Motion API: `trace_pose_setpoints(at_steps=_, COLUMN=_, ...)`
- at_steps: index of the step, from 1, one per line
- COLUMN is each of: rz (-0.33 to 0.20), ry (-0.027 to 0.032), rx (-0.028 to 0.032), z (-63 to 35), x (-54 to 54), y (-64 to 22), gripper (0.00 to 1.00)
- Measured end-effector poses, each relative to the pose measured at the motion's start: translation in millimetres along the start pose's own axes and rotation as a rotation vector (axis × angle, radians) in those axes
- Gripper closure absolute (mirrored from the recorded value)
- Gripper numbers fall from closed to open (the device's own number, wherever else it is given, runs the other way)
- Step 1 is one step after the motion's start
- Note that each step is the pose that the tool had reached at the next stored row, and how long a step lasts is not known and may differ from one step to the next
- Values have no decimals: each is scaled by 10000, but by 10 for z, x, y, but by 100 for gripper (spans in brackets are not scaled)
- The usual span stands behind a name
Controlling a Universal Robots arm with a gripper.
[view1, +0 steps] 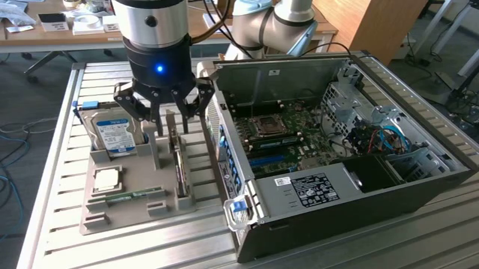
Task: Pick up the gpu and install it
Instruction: 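Pick up the gpu and move the gpu toward the slot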
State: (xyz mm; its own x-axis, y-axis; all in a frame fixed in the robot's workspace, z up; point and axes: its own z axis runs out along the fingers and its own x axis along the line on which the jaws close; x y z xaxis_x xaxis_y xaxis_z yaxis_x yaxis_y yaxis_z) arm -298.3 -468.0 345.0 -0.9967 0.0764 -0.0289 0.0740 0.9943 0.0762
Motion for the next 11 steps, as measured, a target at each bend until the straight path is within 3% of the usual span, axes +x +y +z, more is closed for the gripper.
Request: trace_pose_setpoints(at_steps=11, rz=1, ry=5, rx=-35, z=112, x=3, y=-8, gripper=53)
